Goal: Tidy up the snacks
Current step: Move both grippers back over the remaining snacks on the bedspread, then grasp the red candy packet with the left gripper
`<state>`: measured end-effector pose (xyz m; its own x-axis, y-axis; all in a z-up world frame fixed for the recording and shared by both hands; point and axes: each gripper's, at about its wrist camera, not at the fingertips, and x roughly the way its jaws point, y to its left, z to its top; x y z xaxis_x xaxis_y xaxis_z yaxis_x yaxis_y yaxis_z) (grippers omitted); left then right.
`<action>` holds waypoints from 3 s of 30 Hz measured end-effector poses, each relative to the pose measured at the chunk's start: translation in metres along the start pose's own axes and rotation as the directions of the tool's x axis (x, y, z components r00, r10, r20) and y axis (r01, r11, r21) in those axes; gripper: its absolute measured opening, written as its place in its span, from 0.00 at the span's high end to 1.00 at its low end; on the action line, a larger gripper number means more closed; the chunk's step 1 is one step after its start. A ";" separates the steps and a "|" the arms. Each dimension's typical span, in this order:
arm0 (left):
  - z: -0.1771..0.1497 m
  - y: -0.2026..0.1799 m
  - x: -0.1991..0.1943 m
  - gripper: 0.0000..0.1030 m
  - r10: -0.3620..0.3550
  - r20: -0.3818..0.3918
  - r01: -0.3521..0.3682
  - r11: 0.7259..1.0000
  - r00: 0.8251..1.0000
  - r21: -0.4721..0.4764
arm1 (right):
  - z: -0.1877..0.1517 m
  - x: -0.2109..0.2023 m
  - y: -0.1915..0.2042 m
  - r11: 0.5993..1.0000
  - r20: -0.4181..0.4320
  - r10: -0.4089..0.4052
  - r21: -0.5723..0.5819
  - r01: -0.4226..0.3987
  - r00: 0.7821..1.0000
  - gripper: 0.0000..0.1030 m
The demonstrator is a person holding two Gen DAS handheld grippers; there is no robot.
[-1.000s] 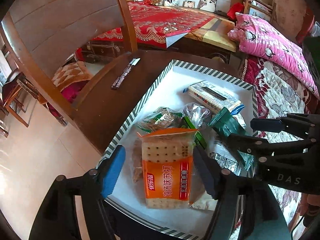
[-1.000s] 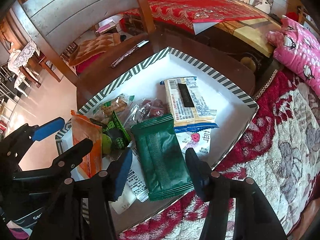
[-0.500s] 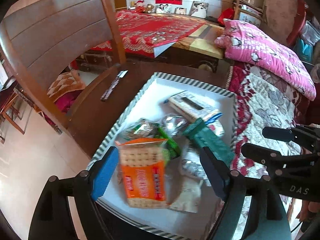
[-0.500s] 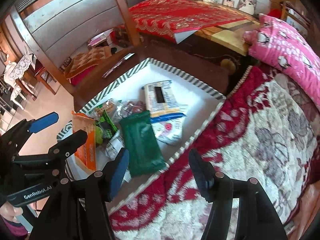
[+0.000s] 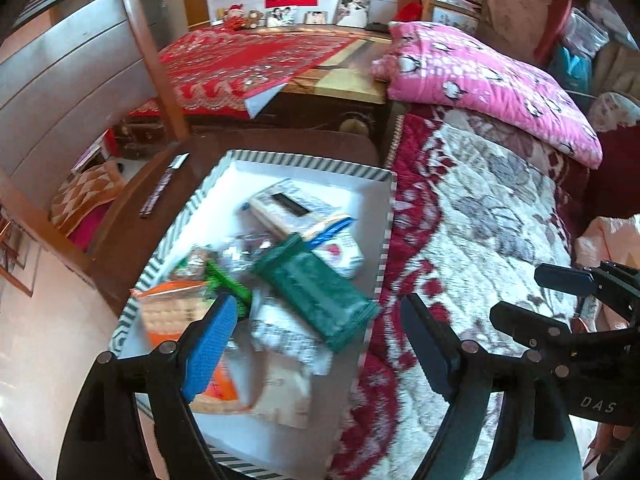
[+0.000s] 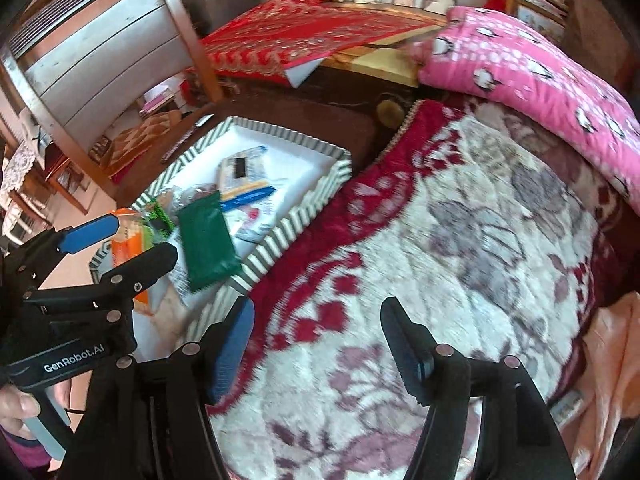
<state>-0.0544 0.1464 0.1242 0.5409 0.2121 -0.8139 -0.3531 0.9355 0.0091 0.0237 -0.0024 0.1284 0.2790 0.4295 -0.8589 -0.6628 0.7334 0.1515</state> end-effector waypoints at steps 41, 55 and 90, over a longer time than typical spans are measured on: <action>-0.007 -0.186 0.036 0.20 -0.144 -0.091 0.164 0.946 0.985 0.278 | -0.104 -0.057 -0.174 0.927 -0.057 -0.172 0.327 0.182 0.983 0.27; -0.012 -0.213 0.042 0.20 -0.155 -0.125 0.188 0.929 0.980 0.319 | -0.125 -0.064 -0.200 0.899 -0.077 -0.198 0.383 0.212 0.977 0.26; -0.059 -0.344 0.087 0.20 -0.323 -0.409 0.452 0.850 0.853 0.271 | -0.148 -0.098 -0.265 0.803 -0.047 -0.272 0.540 0.253 0.961 0.23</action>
<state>0.0694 -0.1739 0.0159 0.2631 -0.2369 -0.9353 0.1516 0.9675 -0.2024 0.0691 -0.3172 0.0999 0.4155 0.1887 -0.8898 -0.0860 0.9820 0.1681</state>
